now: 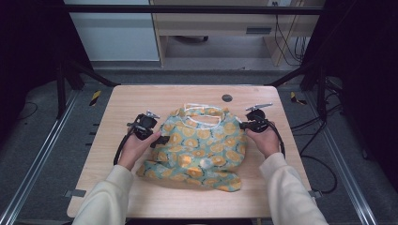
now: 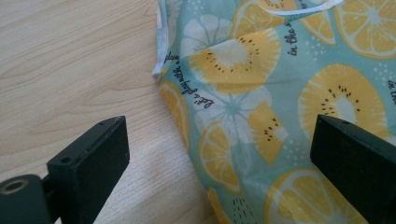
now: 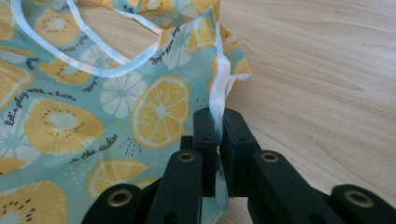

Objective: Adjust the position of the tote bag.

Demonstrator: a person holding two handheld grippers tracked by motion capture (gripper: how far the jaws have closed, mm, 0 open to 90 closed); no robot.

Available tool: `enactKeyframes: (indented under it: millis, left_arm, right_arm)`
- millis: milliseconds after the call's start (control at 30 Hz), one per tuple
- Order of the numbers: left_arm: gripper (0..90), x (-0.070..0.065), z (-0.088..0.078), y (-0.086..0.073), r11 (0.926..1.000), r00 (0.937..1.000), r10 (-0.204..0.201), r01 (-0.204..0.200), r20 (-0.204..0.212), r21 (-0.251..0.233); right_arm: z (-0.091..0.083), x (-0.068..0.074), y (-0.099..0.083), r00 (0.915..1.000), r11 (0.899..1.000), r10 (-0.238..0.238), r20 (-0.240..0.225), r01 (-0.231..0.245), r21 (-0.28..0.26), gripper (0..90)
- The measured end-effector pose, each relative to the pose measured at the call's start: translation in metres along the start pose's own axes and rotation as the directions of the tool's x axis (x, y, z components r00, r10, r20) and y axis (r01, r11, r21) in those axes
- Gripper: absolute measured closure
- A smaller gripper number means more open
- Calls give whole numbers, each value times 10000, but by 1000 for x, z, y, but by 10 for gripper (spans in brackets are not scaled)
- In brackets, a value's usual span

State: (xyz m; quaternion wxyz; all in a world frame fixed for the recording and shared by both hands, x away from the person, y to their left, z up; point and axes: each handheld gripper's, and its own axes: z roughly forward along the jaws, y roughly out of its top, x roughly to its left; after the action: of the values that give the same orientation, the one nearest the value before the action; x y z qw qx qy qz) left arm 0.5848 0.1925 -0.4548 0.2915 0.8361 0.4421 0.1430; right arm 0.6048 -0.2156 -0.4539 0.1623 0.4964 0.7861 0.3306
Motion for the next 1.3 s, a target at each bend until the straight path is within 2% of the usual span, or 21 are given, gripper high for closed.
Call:
enactKeyframes:
  millis: [133, 233, 500, 867, 1233, 1300]
  left_arm:
    - [44, -3, 6, -2, 9988, 9995, 194, -205, 255, 446]
    - [41, -4, 7, -2, 9986, 9999, 153, -156, 61, 501]
    - [39, -5, 10, -5, 9970, 9998, 195, -194, -6, 749]
    - [37, -4, 16, -8, 9965, 9997, 36, -15, -255, 832]
    - [37, -6, 19, -6, 9954, 9996, -116, 139, -250, 950]
    - [37, -7, 21, -6, 9950, 9994, -266, 284, -200, 954]
  right_arm:
    - [2, 1, 0, 10000, 10000, 54, -83, -54, -22, 852]
    - [3, 1, -1, 9999, 10000, 35, -118, -35, 6, 852]
    - [1, 1, -1, 9997, 9998, 139, -200, -141, -102, 848]
    - [1, 2, -1, 9998, 9999, 39, -205, -42, -161, 844]
    - [0, 3, -1, 9997, 9998, 41, -230, -46, -215, 838]
    - [1, 2, -1, 9997, 9998, 57, -225, -61, -207, 838]
